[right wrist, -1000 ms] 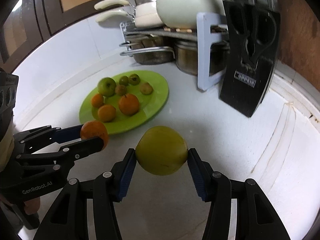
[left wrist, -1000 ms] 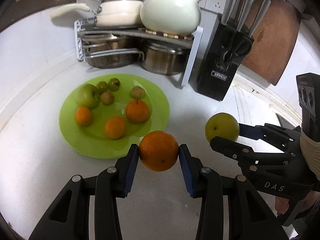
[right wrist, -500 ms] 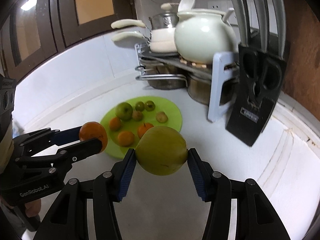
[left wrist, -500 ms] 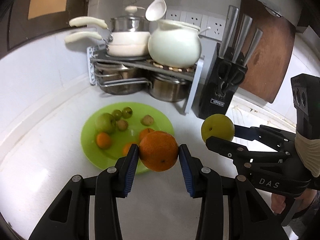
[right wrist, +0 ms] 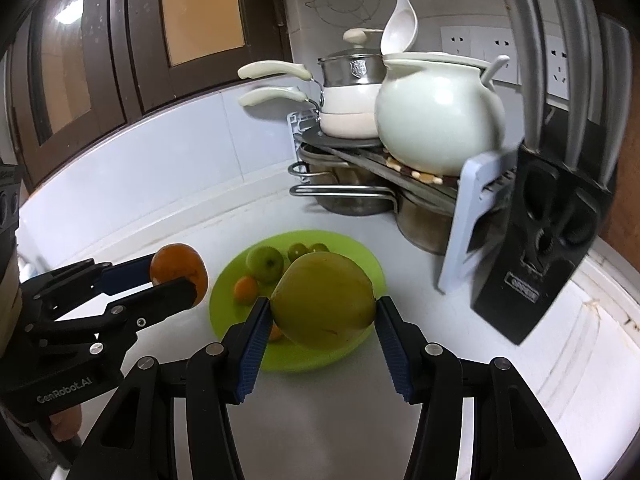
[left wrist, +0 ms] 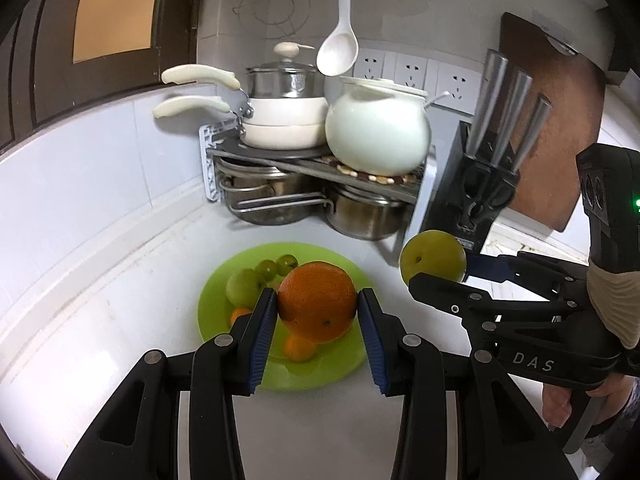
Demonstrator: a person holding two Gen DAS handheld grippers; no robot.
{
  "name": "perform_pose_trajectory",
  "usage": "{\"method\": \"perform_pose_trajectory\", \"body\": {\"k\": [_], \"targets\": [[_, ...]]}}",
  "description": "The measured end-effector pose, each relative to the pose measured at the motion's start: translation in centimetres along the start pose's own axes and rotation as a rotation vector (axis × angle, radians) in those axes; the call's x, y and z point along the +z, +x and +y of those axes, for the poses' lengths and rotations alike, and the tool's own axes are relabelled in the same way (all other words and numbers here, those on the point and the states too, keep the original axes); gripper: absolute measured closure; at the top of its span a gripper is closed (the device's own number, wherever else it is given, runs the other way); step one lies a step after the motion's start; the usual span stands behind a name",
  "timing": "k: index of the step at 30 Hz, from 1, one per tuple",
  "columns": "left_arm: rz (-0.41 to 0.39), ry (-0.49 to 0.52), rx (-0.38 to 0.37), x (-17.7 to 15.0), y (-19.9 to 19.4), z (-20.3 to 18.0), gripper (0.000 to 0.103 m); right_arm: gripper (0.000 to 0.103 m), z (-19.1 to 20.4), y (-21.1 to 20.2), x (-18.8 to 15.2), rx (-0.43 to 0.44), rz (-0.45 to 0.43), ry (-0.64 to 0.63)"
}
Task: Organize fruits
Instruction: 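Lift the orange and yellow-green fruit and carry both over the green plate, then lower the orange onto the plate and open left tool while right releases yellow-green fruit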
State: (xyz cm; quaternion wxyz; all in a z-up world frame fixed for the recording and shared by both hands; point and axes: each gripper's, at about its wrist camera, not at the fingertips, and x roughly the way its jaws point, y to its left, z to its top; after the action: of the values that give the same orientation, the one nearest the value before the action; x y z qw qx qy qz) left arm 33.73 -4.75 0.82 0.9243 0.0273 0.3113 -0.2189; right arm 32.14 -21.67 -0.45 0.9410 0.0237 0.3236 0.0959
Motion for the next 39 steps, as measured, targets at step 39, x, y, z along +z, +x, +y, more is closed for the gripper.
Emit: {"method": "perform_pose_trajectory", "body": {"k": [39], "targets": [[0.197,-0.046,0.041,-0.2,10.8,4.7,0.062,0.049,-0.3,14.6,3.6,0.038,0.191,-0.069]]}}
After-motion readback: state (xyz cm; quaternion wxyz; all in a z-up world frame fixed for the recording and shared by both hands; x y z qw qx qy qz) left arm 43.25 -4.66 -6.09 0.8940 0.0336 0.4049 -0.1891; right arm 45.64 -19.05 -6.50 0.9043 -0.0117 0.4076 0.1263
